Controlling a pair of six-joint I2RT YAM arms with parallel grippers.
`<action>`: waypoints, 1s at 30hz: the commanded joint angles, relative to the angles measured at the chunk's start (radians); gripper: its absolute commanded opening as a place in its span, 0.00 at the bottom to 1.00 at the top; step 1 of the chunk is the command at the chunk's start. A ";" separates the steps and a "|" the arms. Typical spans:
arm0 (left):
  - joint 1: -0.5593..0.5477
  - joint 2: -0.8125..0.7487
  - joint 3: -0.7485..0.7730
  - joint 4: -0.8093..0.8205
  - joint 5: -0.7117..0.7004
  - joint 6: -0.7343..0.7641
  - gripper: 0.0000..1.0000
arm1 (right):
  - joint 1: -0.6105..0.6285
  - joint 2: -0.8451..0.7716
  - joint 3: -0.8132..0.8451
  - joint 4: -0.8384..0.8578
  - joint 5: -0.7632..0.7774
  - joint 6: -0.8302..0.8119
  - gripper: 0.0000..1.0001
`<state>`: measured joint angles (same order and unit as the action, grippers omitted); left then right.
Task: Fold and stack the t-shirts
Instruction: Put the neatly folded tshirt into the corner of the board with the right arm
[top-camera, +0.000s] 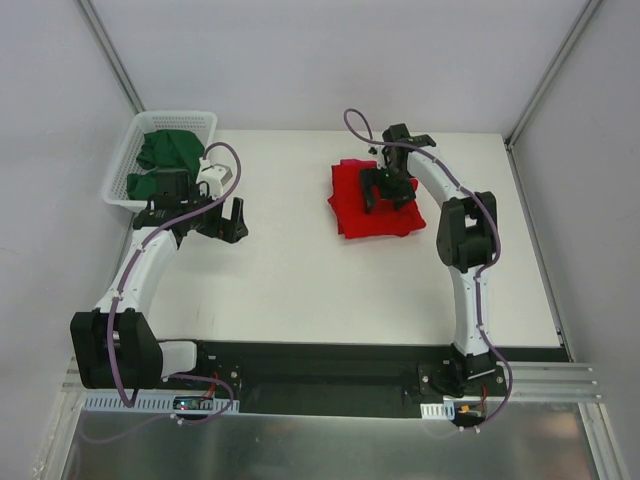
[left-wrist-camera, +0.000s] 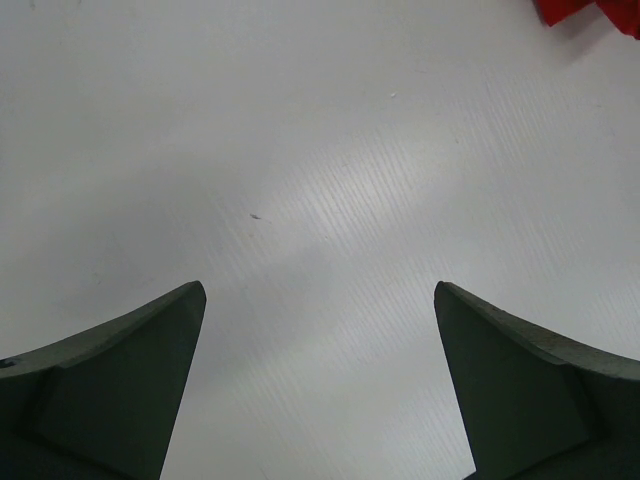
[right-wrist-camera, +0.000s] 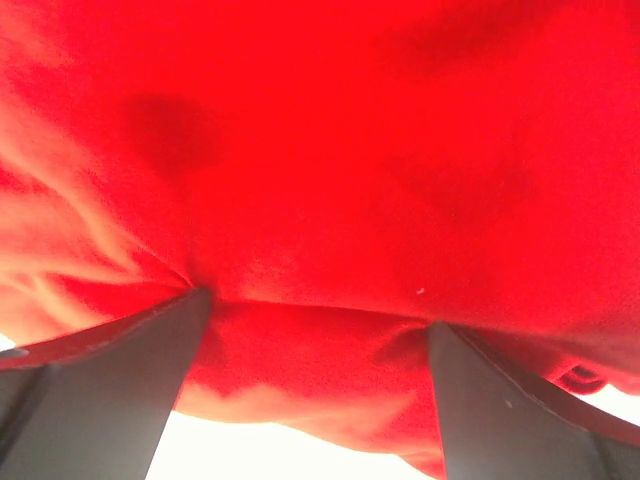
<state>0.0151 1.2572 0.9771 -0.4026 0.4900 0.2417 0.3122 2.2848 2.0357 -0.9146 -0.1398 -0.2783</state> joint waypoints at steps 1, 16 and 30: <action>0.009 -0.015 0.026 0.008 0.028 -0.005 0.99 | 0.019 -0.001 -0.009 -0.130 -0.216 0.123 0.94; 0.008 -0.068 -0.009 0.007 0.015 0.019 0.99 | 0.030 -0.229 -0.016 0.077 -0.478 0.540 0.98; 0.009 -0.058 -0.017 0.007 0.024 0.018 0.99 | 0.061 -0.350 -0.120 0.020 -0.132 -0.644 0.96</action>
<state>0.0151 1.2098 0.9749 -0.4026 0.4915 0.2474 0.3813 1.9564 2.1803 -0.9241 -0.4522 -0.3668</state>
